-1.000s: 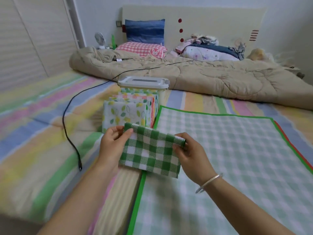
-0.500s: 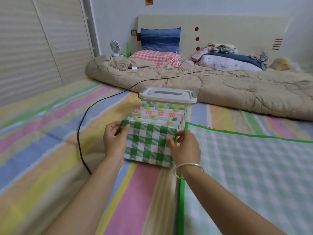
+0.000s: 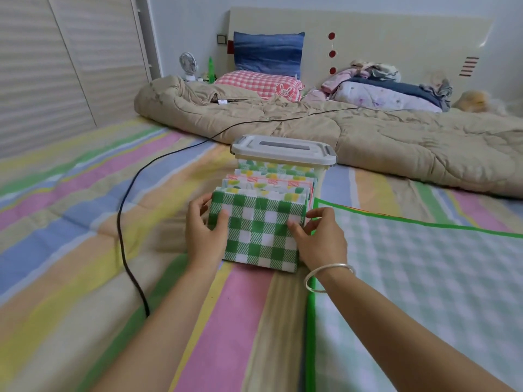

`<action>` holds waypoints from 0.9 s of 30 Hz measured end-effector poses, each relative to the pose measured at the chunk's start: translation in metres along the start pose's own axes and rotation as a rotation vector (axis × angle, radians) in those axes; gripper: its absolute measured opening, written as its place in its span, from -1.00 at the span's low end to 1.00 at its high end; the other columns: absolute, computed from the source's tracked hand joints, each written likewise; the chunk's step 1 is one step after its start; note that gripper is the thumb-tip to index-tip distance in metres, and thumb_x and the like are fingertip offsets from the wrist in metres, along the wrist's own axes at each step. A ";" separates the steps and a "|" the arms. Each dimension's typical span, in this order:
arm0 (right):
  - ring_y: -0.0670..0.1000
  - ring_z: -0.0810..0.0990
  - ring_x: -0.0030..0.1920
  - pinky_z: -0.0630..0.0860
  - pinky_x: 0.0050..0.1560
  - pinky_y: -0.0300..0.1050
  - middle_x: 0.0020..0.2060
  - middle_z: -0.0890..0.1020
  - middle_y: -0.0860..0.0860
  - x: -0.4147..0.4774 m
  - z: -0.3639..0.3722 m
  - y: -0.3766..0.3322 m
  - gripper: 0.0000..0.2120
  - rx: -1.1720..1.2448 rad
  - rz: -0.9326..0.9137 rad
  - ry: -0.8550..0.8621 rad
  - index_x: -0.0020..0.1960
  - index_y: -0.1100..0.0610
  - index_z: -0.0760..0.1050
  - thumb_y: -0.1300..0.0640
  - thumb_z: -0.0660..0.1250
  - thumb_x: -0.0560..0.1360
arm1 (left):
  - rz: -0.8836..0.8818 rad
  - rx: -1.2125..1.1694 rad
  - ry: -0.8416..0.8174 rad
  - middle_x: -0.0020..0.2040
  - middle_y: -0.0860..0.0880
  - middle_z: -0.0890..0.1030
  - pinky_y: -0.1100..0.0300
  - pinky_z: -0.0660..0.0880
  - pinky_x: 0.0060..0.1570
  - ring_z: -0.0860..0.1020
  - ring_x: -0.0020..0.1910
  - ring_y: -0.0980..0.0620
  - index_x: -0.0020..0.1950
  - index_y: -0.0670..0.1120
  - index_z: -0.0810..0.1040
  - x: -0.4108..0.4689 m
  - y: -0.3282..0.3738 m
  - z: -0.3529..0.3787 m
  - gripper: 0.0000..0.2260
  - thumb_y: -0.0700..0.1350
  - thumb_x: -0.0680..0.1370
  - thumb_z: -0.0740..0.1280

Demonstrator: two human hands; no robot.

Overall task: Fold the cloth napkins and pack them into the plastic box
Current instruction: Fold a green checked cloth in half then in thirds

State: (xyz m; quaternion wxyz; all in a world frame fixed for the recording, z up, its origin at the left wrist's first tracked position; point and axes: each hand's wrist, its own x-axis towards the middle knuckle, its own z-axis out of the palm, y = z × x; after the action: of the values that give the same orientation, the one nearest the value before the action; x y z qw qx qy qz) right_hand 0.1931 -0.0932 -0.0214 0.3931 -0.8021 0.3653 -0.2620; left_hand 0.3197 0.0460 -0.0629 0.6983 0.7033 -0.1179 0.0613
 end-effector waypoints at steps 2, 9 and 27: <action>-0.08 0.50 -0.19 0.33 -0.26 -0.14 -0.22 0.50 -0.15 -0.009 -0.004 0.002 -0.64 0.005 -0.025 -0.018 0.12 0.01 0.34 -0.11 0.41 0.48 | 0.060 0.142 -0.005 0.33 0.09 0.50 0.03 0.44 0.32 0.45 0.33 0.06 0.34 0.09 0.42 -0.010 -0.006 -0.014 -0.60 -0.15 0.55 0.40; -0.03 0.60 -0.06 0.57 -0.03 0.02 -0.05 0.54 -0.12 -0.031 -0.022 -0.003 -0.45 0.053 -0.064 -0.076 0.22 0.00 0.33 -0.20 0.47 0.39 | 0.214 0.328 0.000 0.40 -0.02 0.42 -0.05 0.36 0.40 0.39 0.39 -0.01 0.46 -0.08 0.34 -0.054 0.019 -0.043 -0.47 -0.25 0.51 0.39; -0.15 0.58 -0.19 0.54 -0.09 -0.15 -0.20 0.61 -0.18 -0.145 -0.155 0.080 -0.82 -0.297 -0.281 -0.431 -0.17 -0.16 0.45 0.08 0.40 0.48 | 0.471 0.449 -0.232 0.12 0.04 0.57 0.20 0.42 0.15 0.51 0.12 0.09 0.14 -0.08 0.56 -0.221 0.077 -0.016 -0.71 -0.31 0.45 0.33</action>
State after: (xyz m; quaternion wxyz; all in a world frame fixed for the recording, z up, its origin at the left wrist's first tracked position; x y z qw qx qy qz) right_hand -0.0338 -0.0801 -0.0202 0.2999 -0.9306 0.1933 -0.0815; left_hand 0.0885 0.0802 -0.0431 0.4746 0.7953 -0.3392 0.1651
